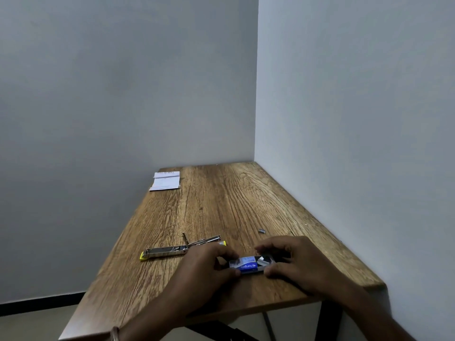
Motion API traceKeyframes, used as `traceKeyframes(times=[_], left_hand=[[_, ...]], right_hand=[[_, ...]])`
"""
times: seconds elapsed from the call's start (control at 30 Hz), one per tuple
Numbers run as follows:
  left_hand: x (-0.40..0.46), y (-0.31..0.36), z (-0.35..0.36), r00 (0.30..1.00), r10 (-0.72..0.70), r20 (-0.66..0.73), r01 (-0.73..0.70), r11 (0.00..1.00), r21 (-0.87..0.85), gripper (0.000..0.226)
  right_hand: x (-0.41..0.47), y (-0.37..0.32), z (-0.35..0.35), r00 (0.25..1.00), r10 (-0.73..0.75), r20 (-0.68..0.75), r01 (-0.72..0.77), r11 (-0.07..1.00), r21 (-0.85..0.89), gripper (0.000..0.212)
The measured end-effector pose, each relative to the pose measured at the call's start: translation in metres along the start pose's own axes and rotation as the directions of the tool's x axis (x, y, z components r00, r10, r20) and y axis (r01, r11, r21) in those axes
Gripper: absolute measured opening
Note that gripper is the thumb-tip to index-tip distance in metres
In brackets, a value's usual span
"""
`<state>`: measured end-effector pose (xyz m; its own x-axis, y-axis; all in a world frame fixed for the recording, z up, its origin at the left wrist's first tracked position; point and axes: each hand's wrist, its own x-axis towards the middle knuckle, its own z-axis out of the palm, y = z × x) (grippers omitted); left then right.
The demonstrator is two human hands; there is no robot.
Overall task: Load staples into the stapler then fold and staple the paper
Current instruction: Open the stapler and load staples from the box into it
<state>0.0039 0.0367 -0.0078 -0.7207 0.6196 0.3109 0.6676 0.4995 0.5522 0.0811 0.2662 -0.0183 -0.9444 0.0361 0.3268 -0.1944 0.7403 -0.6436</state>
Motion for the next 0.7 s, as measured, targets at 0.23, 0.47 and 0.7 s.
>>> traceKeyframes(times=[0.23,0.47,0.7], left_hand=[[-0.004,-0.002,0.004,0.999,0.013,-0.031,-0.014,0.999,-0.032,0.028],[-0.006,-0.001,0.006,0.998,0.03,-0.047,-0.031,0.999,-0.016,0.028],[-0.009,0.001,0.006,0.998,0.042,-0.051,-0.043,0.999,-0.013,0.027]], right_hand=[[-0.002,-0.004,-0.007,1.0,0.002,0.014,-0.002,1.0,-0.028,0.028],[0.016,-0.025,-0.013,0.988,0.003,0.157,0.036,0.968,-0.249,0.009],[0.031,-0.04,-0.014,0.958,0.072,0.277,0.052,0.907,-0.417,0.013]])
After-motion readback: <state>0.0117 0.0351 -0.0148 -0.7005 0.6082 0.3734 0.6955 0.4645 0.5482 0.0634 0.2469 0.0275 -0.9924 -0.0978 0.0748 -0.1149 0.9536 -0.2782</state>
